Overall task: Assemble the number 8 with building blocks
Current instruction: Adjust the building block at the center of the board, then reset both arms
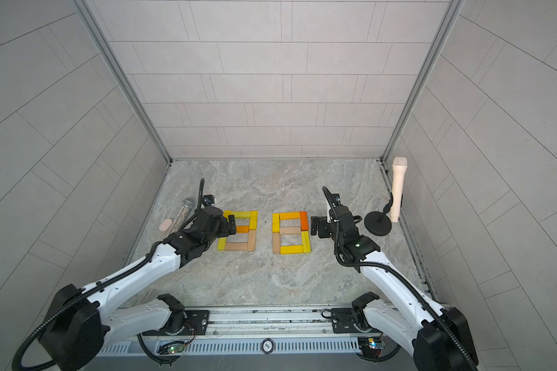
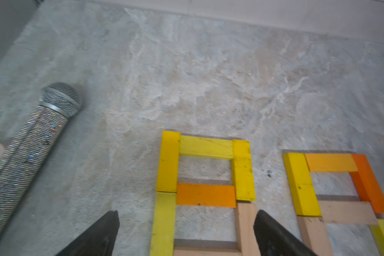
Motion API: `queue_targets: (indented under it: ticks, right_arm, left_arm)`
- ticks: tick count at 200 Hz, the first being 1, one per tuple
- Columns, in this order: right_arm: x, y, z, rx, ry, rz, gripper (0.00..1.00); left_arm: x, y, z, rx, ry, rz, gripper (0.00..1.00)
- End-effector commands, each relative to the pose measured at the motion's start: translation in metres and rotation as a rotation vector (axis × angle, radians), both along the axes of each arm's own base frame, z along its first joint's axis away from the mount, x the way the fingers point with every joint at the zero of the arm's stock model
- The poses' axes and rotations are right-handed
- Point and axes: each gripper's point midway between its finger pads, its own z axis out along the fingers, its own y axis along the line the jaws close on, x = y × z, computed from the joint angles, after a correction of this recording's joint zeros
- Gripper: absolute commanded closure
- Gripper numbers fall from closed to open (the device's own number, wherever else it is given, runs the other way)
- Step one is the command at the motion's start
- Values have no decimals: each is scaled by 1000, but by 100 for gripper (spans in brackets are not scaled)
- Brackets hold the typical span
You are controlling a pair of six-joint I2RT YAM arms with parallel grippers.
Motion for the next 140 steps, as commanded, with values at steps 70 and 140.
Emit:
queue_targets:
  ticks: [70, 140]
  right_arm:
    - [6, -93, 1, -85, -48, -218, 0]
    - [28, -114, -25, -185, -146, -269, 0]
  left_arm:
    - [4, 107, 24, 275, -147, 242, 0]
    - [27, 113, -10, 321, -169, 227, 0]
